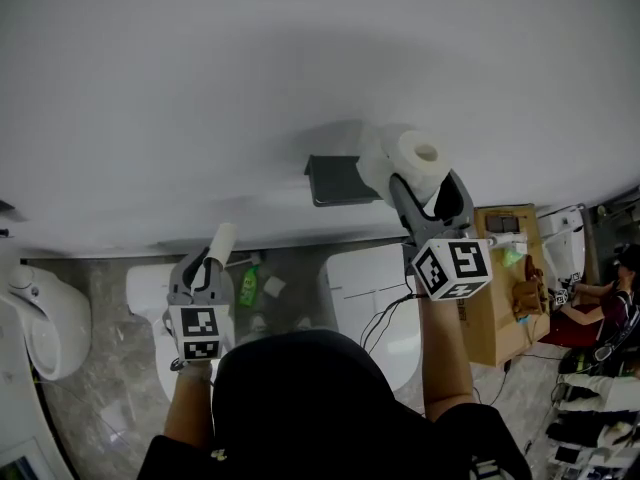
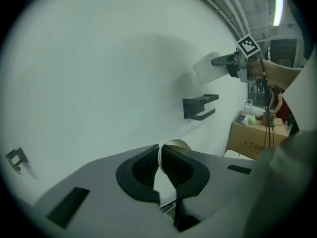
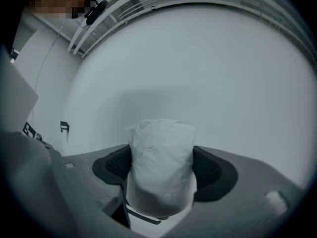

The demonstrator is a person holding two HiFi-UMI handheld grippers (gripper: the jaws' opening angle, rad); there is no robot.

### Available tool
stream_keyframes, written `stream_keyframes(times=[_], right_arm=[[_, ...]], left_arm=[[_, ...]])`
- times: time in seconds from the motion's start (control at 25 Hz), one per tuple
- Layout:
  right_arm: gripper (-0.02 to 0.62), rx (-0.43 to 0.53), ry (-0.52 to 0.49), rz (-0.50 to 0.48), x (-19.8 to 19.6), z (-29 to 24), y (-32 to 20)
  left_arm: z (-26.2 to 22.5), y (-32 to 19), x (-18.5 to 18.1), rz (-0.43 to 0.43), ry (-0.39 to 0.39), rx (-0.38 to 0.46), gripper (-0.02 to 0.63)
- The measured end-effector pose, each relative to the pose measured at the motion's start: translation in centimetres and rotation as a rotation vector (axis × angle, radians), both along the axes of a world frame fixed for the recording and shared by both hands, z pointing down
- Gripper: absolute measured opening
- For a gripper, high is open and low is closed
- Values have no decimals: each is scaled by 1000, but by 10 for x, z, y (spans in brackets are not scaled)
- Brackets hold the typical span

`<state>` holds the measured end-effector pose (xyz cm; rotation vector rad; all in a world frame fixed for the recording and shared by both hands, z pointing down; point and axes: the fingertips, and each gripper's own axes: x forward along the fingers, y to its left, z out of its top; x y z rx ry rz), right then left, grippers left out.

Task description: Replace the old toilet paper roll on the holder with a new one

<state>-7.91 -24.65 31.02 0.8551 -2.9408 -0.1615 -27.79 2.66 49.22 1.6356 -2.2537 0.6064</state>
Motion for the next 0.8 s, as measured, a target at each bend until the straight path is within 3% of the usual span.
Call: stream_keyframes(times=[0.16, 0.36, 0.8], right_arm=[[368, 238, 152, 63, -19, -5, -6], [368, 495, 377, 41, -51, 16, 5], [370, 643, 725, -188, -82, 90, 21]], left_arm=[[0, 3, -4, -21, 12, 4, 29], [6, 8, -10, -29, 2, -16, 29], [16, 22, -19, -71, 9, -45, 29]])
